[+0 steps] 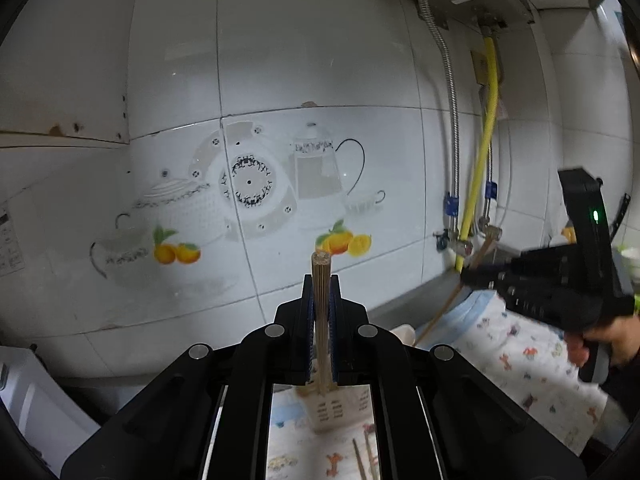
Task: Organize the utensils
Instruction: 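Lift the left gripper's chopstick upright over the beige holder while the right gripper carries its chopstick there, then lower the chopstick into the holder and open the left gripper while the right gripper releases its chopstick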
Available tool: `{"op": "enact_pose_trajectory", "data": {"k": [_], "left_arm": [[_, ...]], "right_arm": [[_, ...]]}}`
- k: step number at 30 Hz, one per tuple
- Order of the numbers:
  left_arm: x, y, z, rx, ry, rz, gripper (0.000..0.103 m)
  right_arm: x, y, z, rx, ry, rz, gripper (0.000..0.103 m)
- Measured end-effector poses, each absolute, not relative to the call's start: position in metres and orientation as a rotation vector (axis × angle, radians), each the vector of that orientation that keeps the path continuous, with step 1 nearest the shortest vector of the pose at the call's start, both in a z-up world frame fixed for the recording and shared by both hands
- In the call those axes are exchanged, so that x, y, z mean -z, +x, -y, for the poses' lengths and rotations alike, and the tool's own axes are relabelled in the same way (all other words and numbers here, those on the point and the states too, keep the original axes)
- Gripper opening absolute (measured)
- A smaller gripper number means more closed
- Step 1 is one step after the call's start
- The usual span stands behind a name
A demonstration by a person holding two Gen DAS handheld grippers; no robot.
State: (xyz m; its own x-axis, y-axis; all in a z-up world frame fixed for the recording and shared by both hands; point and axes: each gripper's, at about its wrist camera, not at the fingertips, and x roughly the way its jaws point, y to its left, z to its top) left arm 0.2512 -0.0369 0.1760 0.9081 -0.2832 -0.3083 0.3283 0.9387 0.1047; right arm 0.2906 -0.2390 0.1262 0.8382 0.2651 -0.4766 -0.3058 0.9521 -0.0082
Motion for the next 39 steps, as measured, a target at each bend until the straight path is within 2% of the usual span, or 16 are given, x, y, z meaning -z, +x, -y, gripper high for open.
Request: {"op": "enact_pose_trajectory", "data": {"k": [5, 12, 24, 28, 31, 39], "left_arm": [[-0.164, 0.283, 0.04, 0.301, 0.122, -0.317, 0.005], [-0.121, 0.319, 0.032, 0.277, 0.076, -0.419, 0.005], [-0.086, 0.34, 0.021, 0.274, 0.016, -0.526, 0.006], [-0.091, 0.336, 0.017, 0.277, 0.004, -0.512, 0.007], [-0.101, 0.326, 0.011, 0.271, -0.001, -0.484, 0.007], [-0.115, 0.261, -0.009, 0.259, -0.02, -0.431, 0.008]], "right_arm": [[-0.113, 0.303, 0.233, -0.305, -0.098, -0.515, 0.006], [-0.079, 0.318, 0.23, -0.316, -0.101, -0.584, 0.006], [-0.059, 0.324, 0.229, -0.309, -0.105, -0.625, 0.007], [-0.065, 0.316, 0.233, -0.308, -0.099, -0.603, 0.01], [-0.073, 0.303, 0.239, -0.301, -0.089, -0.576, 0.018], [-0.074, 0.242, 0.249, -0.311, -0.088, -0.542, 0.022]]}}
